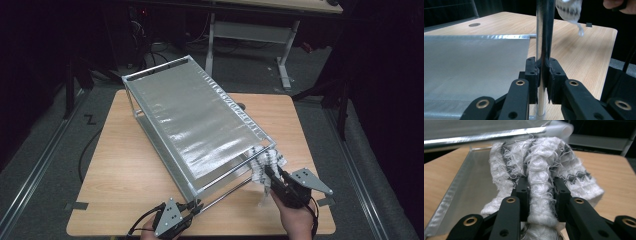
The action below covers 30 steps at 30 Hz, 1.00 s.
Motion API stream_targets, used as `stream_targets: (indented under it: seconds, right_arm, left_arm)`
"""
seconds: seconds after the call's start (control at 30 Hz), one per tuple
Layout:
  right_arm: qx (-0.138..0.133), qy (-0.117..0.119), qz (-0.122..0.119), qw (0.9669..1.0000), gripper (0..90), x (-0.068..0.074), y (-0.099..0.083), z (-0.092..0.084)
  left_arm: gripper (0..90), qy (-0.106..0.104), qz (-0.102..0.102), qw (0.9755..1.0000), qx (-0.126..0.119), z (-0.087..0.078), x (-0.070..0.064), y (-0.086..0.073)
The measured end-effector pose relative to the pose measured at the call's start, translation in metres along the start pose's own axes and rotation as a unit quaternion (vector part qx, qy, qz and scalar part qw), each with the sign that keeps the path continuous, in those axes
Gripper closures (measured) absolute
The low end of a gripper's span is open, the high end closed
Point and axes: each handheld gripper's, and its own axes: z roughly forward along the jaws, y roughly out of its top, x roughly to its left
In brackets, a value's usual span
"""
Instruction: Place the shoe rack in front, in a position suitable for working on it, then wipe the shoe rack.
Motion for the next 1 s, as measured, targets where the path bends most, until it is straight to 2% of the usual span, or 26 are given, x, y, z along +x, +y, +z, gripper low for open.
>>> stream_targets:
  seconds: [0.13,0.27,0.43,0.57,0.73,1.0]
  right_arm:
    - [-0.012,-0.001,0.000,0.9999,72.5,-0.001,0.008,0.001]
    - [-0.013,0.012,-0.004,0.9998,72.7,0.002,0.010,0.006]
    - [-0.008,0.035,-0.022,0.9991,72.9,0.015,0.007,0.010]
    - [-0.008,0.058,-0.041,0.9974,73.0,0.033,0.007,0.010]
    - [-0.010,0.092,-0.067,0.9934,72.9,0.057,0.009,0.007]
    - [-0.011,0.143,-0.088,0.9857,73.0,0.088,0.007,-0.001]
  left_arm:
    - [80.5,0.005,-0.003,1.0000,-0.002,-0.003,0.001,-0.001]
    - [80.5,0.007,-0.003,1.0000,0.000,-0.003,0.001,-0.001]
    - [80.5,0.004,0.000,1.0000,0.000,-0.003,0.002,-0.001]
    - [80.7,0.003,-0.006,1.0000,-0.002,-0.003,0.003,-0.002]
    - [80.6,0.004,-0.002,1.0000,0.001,-0.003,0.003,-0.001]
    - [80.5,0.010,-0.002,0.9999,0.004,-0.002,0.001,0.000]
